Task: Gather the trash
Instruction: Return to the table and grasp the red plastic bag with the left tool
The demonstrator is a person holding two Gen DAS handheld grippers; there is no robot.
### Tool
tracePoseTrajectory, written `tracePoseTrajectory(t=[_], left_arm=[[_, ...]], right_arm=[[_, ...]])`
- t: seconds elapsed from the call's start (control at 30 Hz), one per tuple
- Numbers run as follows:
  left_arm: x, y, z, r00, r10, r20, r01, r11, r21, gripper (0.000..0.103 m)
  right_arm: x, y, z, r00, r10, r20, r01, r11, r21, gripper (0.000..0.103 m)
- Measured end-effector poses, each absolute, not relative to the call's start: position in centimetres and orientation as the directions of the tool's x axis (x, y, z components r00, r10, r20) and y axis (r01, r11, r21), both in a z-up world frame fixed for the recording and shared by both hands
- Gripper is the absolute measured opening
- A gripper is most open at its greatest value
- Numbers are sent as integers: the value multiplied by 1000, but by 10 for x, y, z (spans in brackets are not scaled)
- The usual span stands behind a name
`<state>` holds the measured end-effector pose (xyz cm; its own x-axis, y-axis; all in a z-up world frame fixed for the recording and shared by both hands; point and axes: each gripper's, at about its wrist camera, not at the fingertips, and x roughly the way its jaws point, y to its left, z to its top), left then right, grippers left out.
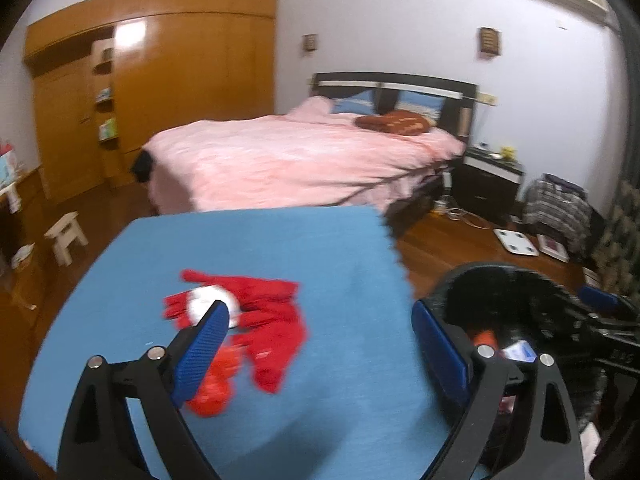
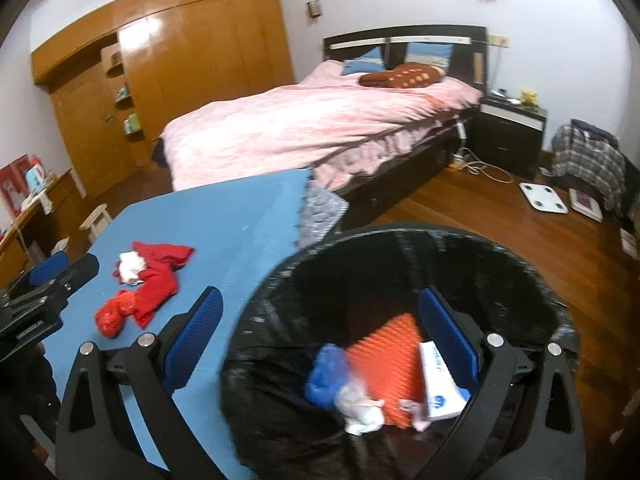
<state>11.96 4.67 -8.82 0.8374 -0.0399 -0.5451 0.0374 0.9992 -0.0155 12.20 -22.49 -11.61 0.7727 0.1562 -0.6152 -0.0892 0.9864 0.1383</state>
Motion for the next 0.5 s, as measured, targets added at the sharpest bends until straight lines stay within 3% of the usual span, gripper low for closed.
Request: tracePoseTrajectory(t=[0.27, 0.5], left_arm=[[118, 109, -109, 809, 91, -580, -117, 993, -8, 90], [125, 125, -132, 775, 116, -621, -132, 991, 21, 86]], right_arm=[[136, -166, -122, 747, 241, -619, -197, 970, 140, 96], [147, -133, -129, 729, 280, -624, -250, 958, 137, 96]])
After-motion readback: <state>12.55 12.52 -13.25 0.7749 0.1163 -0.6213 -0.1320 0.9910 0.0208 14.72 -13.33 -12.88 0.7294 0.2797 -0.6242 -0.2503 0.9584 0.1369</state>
